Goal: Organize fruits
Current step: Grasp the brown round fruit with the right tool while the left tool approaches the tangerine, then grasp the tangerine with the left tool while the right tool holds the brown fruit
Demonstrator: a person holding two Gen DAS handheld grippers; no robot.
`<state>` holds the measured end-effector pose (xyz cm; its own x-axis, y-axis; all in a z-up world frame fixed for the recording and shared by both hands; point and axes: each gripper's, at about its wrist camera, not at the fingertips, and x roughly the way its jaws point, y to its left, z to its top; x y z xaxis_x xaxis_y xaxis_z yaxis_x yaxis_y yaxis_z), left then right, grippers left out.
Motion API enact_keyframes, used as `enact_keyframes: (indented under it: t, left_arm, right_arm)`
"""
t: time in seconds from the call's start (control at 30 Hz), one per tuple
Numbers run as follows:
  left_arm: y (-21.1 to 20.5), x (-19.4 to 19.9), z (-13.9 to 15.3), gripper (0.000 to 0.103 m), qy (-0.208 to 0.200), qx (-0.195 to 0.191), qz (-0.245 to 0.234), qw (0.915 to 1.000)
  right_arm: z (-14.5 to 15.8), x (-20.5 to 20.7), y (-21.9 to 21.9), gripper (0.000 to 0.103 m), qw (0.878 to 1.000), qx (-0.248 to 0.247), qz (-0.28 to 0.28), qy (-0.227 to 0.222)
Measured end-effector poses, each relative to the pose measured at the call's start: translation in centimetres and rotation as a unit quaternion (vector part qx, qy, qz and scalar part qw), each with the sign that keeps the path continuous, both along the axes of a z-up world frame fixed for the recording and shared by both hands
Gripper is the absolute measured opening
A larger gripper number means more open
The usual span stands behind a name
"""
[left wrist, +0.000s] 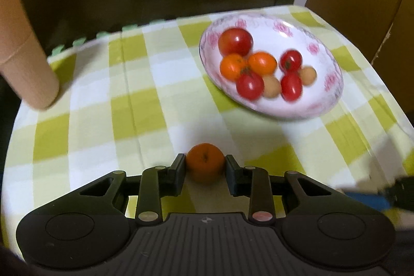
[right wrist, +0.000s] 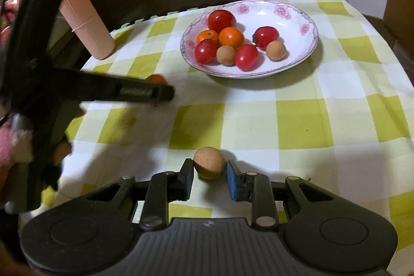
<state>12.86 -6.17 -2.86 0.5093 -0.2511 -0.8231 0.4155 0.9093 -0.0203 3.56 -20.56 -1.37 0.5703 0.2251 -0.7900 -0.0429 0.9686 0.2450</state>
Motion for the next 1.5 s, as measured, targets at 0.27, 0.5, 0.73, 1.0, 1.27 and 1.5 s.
enact_keyframes:
  t: [0.27,0.5,0.73,1.0,1.27,1.5]
  left_arm:
    - [1.4,-4.9,0.1,0.040,0.028,0.005,0.002,0.9996]
    - [1.2,-6.2,-0.2,0.041,0.022,0.019,-0.008,0.9995]
    - [1.0,-6.3,-0.3,0.051,0.018,0.020,-0.017,0.9995]
    - [0.4,-6.5,-0.7,0.070,0.012,0.041,-0.027,0.9987]
    - [0.5,-6.2,-0.5,0.071,0.016,0.032,-0.027,0.9990]
    - [0.7,-6.0,-0.3,0.071,0.022,0.030,-0.030,0.9989]
  right_arm:
    - [-0.3,-0.3,0.4,0.027,1.000,-0.029,-0.006,-0.002]
    - [-0.4,-0.5,1.0,0.027,0.999,-0.049,0.000,-0.011]
    - [-0.4,-0.4,1.4,0.028,0.998,-0.062,0.007,-0.012]
    - [-0.4,-0.5,1.5,0.036,0.998,-0.061,0.015,-0.009]
    - [-0.1,-0.2,0.8,0.036,0.999,-0.051,0.008,-0.006]
    - [-0.2,-0.1,0.5,0.036,0.999,-0.043,0.009,0.001]
